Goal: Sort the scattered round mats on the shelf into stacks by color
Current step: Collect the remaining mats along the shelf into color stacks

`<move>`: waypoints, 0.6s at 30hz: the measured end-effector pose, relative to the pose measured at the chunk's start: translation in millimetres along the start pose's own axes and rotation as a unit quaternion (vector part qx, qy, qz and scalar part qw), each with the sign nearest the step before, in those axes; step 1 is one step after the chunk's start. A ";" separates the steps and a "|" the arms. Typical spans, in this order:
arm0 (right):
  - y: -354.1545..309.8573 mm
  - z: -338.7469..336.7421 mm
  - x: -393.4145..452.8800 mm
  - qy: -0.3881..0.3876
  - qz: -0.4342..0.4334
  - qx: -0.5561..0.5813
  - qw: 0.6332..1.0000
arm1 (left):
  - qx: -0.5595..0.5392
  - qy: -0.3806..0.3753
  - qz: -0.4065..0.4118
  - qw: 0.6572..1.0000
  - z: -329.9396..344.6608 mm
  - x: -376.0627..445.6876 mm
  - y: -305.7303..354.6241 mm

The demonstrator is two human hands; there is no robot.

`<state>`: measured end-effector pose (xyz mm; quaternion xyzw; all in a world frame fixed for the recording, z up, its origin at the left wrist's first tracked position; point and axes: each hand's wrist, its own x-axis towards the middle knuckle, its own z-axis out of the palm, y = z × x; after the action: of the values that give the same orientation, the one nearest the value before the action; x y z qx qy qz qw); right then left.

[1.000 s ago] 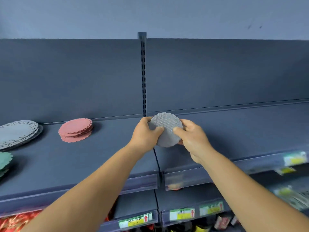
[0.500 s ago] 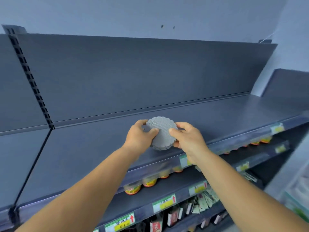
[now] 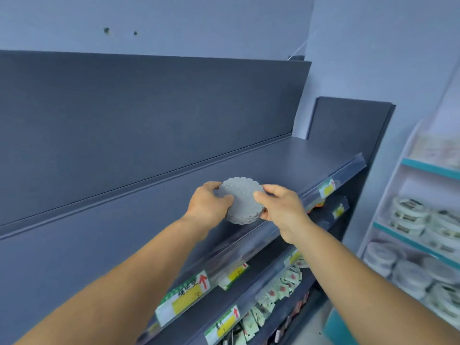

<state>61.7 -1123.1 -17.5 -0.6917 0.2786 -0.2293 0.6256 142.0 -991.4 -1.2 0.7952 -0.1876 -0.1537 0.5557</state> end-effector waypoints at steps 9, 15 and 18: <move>0.1 -38.7 97.7 0.021 0.027 -0.021 0.999 | 0.006 -0.036 0.006 0.999 60.6 104.9 21.0; 2.2 -61.8 149.0 0.046 0.031 -0.036 0.998 | 0.028 -0.020 0.014 0.999 94.0 143.8 34.0; 1.7 -79.6 175.9 0.051 0.023 -0.038 0.998 | 0.030 -0.016 0.021 0.999 115.0 161.8 43.5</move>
<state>138.5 -1300.2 -15.8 -0.6955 0.3344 -0.2389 0.5894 227.1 -1175.9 -4.6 0.8047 -0.2176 -0.1486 0.5319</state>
